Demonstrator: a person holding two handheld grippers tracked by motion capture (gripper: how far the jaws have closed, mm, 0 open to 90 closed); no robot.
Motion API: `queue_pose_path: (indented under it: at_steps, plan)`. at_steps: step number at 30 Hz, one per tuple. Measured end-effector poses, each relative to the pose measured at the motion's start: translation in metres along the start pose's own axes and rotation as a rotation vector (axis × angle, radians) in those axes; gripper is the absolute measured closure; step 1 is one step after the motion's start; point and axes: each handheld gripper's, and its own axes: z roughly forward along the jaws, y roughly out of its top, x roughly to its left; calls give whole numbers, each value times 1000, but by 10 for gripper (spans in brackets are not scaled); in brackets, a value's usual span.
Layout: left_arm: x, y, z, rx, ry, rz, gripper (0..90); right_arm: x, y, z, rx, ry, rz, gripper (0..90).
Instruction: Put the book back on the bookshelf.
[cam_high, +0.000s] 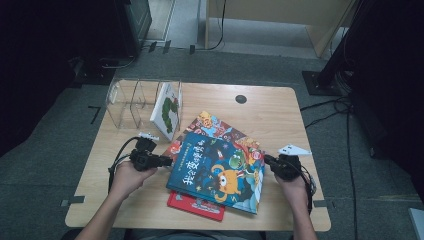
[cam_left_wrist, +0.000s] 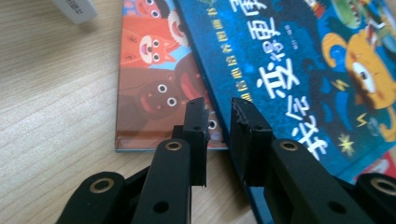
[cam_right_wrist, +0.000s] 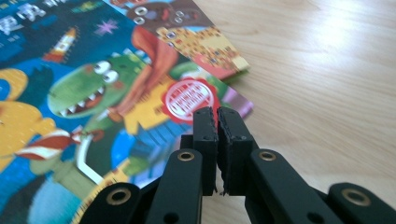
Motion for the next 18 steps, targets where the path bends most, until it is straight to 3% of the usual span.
queue_pose_path:
  at_steps: [7, 14, 18]
  plan:
    - [5, -1, 1, -10, -6, -31, 715, -4, -9, 5, 62, -6, 10, 867]
    - [4, -3, 1, -18, -23, -53, 589, -6, -8, 7, 57, 19, 28, 898]
    - [4, -4, 2, -16, -6, -55, 536, -6, -6, 10, 49, 23, 26, 900]
